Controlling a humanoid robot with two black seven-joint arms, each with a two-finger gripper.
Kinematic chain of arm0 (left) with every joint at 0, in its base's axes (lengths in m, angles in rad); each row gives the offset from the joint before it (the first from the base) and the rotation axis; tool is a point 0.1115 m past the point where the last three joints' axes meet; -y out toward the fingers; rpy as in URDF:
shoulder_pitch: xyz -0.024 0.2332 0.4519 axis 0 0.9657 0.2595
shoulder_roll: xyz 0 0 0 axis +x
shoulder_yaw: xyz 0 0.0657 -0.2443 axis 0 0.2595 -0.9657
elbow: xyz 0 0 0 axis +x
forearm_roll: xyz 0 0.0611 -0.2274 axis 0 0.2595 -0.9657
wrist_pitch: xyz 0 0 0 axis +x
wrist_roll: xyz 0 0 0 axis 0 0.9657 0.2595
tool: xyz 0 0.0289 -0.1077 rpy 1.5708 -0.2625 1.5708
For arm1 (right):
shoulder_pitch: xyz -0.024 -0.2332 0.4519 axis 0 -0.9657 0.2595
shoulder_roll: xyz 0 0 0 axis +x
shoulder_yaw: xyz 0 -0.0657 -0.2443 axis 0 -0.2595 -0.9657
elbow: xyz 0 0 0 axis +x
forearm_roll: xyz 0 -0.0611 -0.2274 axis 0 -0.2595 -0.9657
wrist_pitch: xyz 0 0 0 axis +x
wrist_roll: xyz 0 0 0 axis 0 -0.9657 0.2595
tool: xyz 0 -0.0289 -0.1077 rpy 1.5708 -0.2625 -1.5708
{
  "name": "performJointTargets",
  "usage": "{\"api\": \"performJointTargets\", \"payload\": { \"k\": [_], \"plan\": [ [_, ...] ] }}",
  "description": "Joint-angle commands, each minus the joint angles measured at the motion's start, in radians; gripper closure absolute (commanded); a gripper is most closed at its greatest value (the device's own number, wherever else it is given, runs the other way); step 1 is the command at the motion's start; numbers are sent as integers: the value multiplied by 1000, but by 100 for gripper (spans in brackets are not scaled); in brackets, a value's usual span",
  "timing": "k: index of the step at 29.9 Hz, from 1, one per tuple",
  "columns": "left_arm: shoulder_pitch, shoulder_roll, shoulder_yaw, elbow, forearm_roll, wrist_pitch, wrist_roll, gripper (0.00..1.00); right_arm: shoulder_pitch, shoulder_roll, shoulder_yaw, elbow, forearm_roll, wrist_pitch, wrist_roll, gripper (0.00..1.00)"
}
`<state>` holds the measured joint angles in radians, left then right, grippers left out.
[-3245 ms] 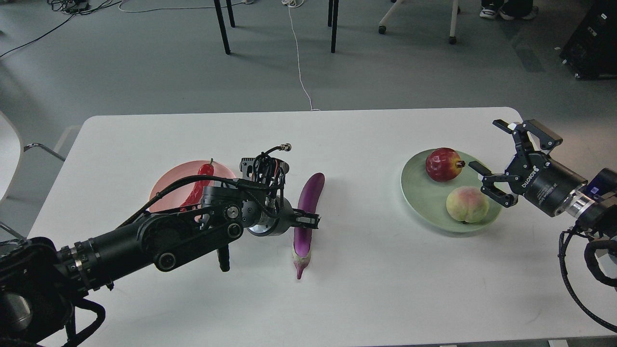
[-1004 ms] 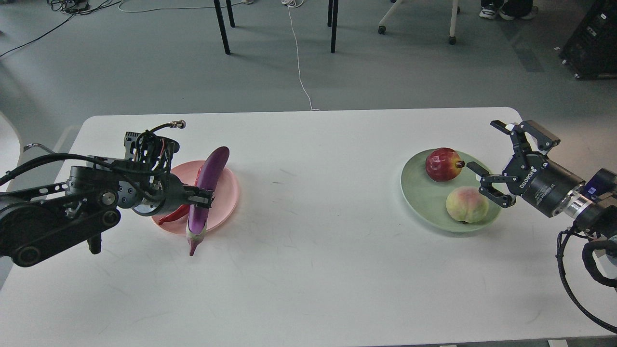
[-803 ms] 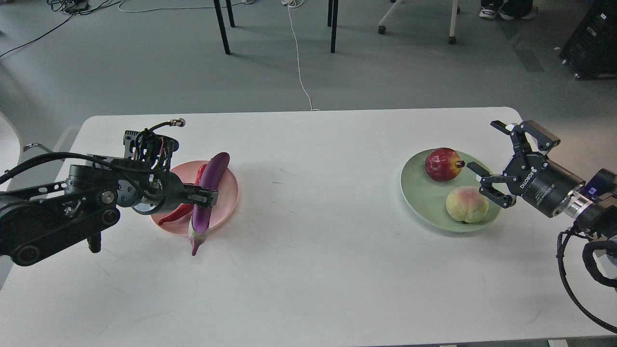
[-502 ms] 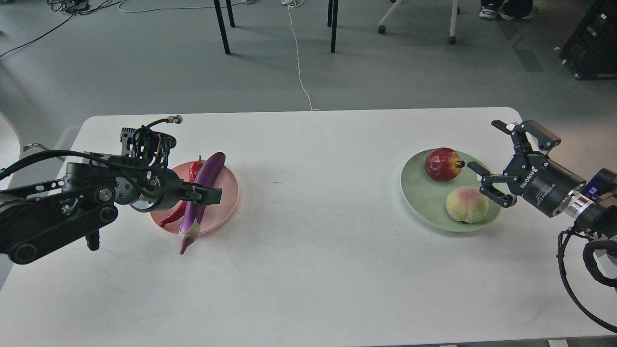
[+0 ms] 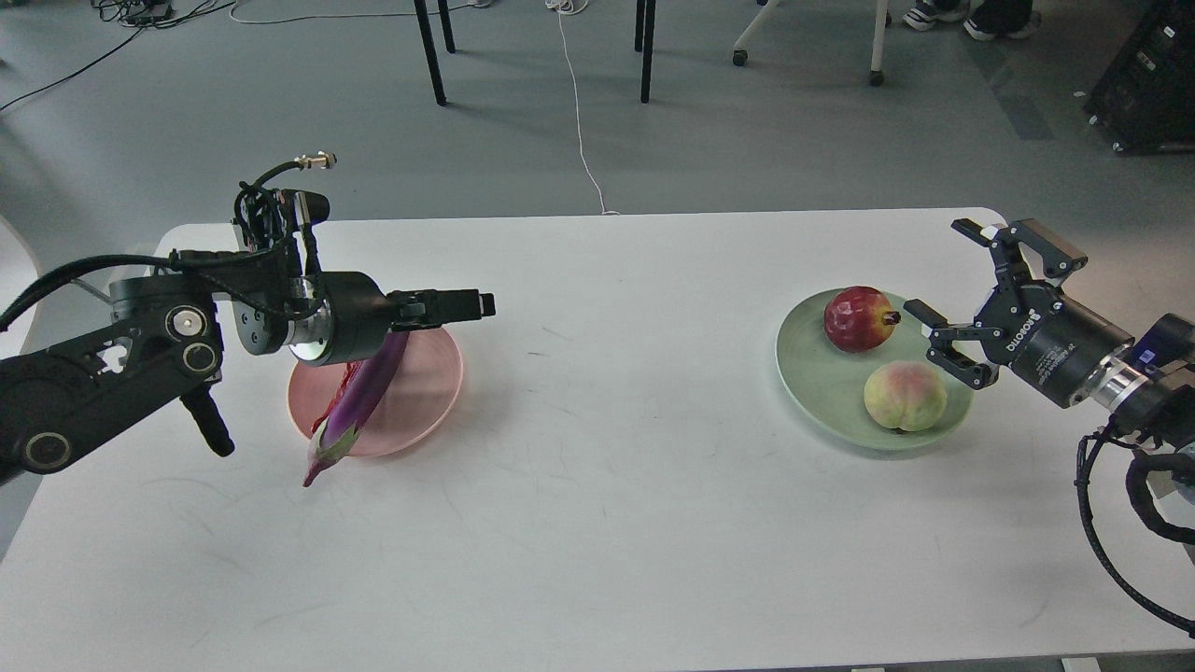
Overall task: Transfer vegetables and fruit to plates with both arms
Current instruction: 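Release the eggplant and lift the left gripper away from the plate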
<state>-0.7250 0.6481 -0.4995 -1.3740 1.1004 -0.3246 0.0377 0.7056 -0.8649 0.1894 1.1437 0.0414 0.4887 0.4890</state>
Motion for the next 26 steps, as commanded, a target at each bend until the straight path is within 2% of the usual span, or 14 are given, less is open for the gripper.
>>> {"api": "performJointTargets", "payload": {
  "k": [1, 4, 7, 10, 12, 15, 20, 26],
  "plan": [
    [94, -60, -1, 0, -227, 273, -180, 1, 0, 41, 12, 5, 2, -59, 0, 3],
    [151, -96, -8, 1, -347, 416, -287, 1, 3, 79, 12, 17, 2, -162, 0, 3],
    [241, -145, -112, 1, -396, 478, -335, 1, 15, 107, 12, 19, 2, -202, 0, 1],
    [350, -246, -322, 7, -392, 481, -322, 1, 17, 130, 12, 24, 2, -211, 0, 1],
    [398, -292, -404, 10, -387, 470, -318, 1, 17, 144, 12, 25, 2, -213, 0, 1],
    [456, -311, -456, 15, -381, 435, -320, 1, 15, 162, 12, 24, 2, -232, 0, 1],
    [484, -352, -519, 46, -383, 348, -320, 1, 15, 185, 13, 14, 0, -334, 0, 1],
    [487, -370, -528, 52, -384, 337, -321, 1, 18, 169, 24, 25, 0, -329, 0, 1]
  ]
}}
